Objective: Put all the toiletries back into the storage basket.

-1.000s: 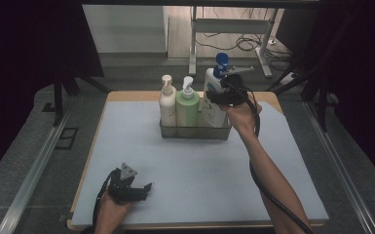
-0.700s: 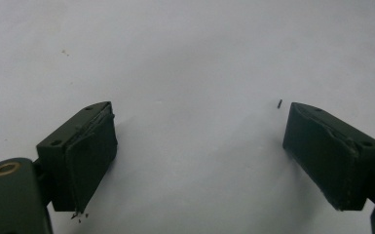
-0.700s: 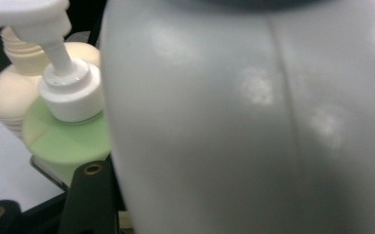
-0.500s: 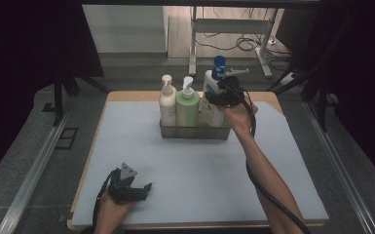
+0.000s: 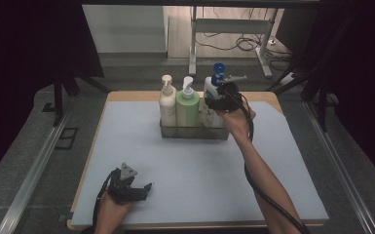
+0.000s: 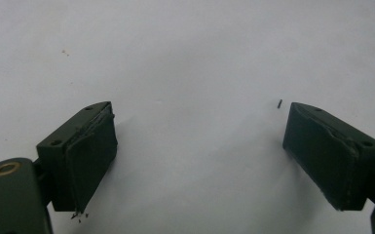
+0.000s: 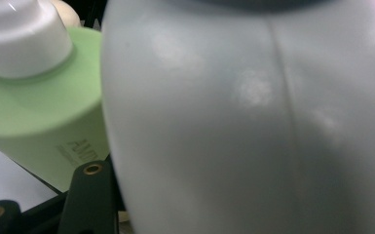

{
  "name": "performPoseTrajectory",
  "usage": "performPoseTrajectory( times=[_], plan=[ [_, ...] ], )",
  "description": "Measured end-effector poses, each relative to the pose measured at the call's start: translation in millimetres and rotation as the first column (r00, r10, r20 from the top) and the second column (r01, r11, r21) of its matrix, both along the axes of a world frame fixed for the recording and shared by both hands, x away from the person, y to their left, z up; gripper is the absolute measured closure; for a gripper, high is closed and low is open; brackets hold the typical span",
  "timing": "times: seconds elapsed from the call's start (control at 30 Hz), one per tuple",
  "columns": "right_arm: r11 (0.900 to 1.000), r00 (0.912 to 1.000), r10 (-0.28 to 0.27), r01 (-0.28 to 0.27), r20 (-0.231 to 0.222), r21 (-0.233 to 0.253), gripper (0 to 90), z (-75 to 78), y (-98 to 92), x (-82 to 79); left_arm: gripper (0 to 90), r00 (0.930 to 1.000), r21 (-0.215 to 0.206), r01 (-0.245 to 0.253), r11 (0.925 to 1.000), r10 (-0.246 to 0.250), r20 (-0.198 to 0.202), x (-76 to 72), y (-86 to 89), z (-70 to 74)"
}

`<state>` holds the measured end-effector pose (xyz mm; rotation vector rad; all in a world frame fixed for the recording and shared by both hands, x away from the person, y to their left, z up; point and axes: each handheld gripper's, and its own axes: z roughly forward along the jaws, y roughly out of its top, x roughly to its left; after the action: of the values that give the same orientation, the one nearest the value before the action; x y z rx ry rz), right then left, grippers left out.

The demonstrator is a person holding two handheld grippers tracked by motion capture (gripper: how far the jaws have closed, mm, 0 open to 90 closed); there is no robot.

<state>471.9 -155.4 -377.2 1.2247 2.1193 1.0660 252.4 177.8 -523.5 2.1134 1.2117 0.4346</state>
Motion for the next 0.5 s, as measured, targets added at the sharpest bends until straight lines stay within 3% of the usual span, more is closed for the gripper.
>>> performPoseTrajectory(
  times=[0.5],
  plan=[
    [1.0,0.9995,-0.008,0.008,-0.031,-0.002,40.1,-24.1,0.3,1.2,12.1,1.0,0.0,0.0,1.0,0.0,0.0,0.0,0.0,0.0]
  ],
)
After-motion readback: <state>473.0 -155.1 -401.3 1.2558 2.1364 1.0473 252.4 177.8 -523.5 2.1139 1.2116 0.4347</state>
